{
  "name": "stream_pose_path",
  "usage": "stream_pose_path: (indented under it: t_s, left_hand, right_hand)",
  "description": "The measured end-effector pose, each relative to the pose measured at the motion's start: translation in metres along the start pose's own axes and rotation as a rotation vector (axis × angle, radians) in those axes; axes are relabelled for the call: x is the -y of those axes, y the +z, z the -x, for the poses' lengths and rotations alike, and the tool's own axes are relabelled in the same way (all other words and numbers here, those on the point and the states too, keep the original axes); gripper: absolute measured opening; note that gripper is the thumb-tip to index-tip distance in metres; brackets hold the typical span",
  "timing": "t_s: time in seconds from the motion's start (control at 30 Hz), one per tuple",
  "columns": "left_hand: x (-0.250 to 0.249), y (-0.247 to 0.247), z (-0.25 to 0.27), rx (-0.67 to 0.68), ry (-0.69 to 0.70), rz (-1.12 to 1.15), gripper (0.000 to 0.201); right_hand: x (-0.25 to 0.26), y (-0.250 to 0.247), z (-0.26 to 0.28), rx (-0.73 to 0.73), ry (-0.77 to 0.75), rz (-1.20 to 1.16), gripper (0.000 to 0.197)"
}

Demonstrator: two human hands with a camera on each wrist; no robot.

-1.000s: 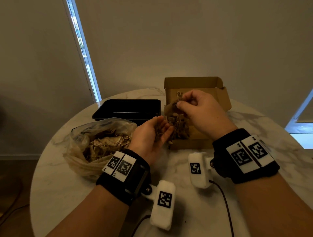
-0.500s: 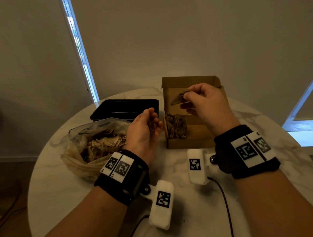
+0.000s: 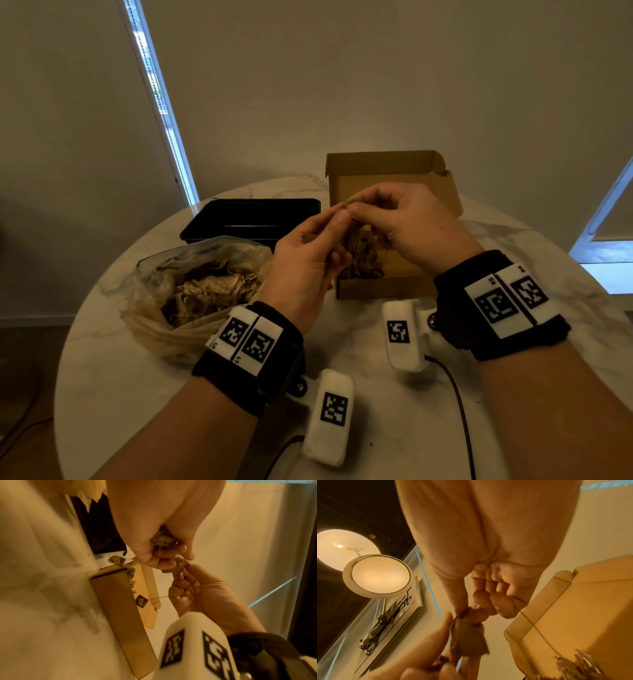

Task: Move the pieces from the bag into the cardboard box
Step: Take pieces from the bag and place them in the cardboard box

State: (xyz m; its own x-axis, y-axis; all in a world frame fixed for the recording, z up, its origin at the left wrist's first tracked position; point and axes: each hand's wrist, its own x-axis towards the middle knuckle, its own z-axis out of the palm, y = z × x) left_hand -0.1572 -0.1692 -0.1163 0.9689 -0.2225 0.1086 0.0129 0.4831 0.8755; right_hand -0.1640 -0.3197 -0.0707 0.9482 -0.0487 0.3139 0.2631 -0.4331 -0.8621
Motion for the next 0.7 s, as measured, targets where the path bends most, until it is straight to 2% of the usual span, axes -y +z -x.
stream_pose_path:
  t_s: [0.13, 0.23, 0.43, 0.53, 0.7]
  left_hand:
    - [0.005, -0.004, -0.005, -0.083, 0.006, -0.06, 0.025]
    - [0.007, -0.007, -0.006, -0.111, -0.05, -0.043, 0.023]
    - [0.01, -0.002, -0.003, 0.052, -0.131, -0.119, 0.021]
    - [0.009, 0.001, -0.002, 0.095, -0.092, -0.092, 0.014]
    - [0.006, -0.001, -0.004, 0.065, 0.027, -0.043, 0.014]
  right_hand:
    - [-0.003, -0.003, -0.003, 0.012, -0.001, -0.002, 0.014]
    - [-0.004, -0.003, -0.004, -0.05, -0.042, 0.002, 0.013]
    - [-0.009, -0.007, -0.008, -0.186, -0.112, 0.005, 0.011]
    - [-0.012, -0.006, -0.009, -0.178, -0.106, 0.045, 0.009]
    - [-0.014, -0.003, -0.008, -0.085, -0.006, 0.1, 0.008]
